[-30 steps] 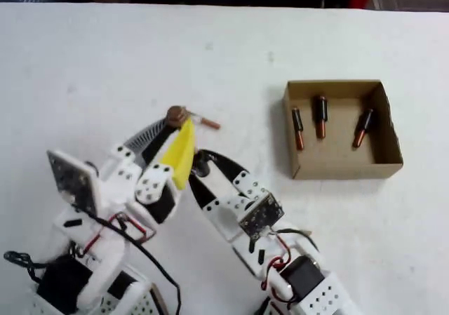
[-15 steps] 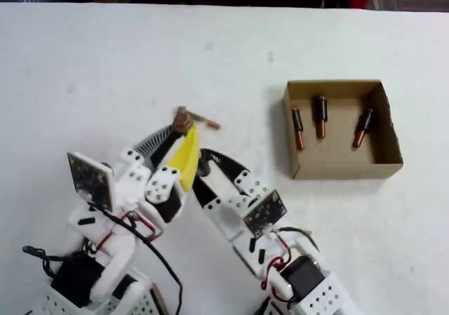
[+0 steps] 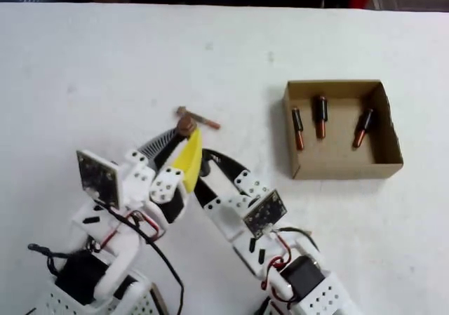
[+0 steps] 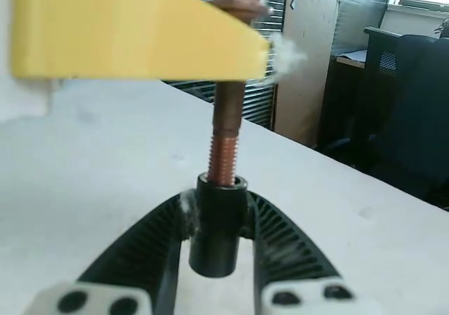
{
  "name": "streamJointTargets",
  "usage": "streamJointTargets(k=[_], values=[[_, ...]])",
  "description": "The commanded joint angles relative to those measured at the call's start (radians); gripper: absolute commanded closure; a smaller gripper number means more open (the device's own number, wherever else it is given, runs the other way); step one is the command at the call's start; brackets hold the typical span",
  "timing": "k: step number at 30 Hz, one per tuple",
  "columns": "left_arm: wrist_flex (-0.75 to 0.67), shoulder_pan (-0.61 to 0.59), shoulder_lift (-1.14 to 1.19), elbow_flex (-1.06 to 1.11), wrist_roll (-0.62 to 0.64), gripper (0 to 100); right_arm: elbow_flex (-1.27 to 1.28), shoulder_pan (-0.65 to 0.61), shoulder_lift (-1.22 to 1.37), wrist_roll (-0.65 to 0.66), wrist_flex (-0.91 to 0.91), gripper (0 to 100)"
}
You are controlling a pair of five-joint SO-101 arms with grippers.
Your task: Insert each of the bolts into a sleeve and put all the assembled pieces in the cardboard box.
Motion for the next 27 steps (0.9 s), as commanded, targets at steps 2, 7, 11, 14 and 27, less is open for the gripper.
streamJointTargets(k=[2, 7, 11, 14, 27], values=[[0.092, 0.010, -0.015, -0.012, 0.003, 98, 0.009, 0.010, -0.010, -0.008, -0.007, 98.2], [0.199, 0.010, -0.015, -0.011, 0.002, 98, 0.009, 0.010, -0.010, -0.008, -0.007, 98.2], [0.229, 0.010, -0.015, -0.011, 0.000, 98, 0.009, 0.010, -0.010, -0.008, -0.007, 98.2], [0.219, 0.010, -0.015, -0.011, 0.000, 97, 0.009, 0.010, -0.010, -0.008, -0.005, 98.2], [0.219, 0.001, -0.015, -0.017, -0.002, 63, 0.009, 0.010, -0.008, -0.008, 0.001, 98.2]])
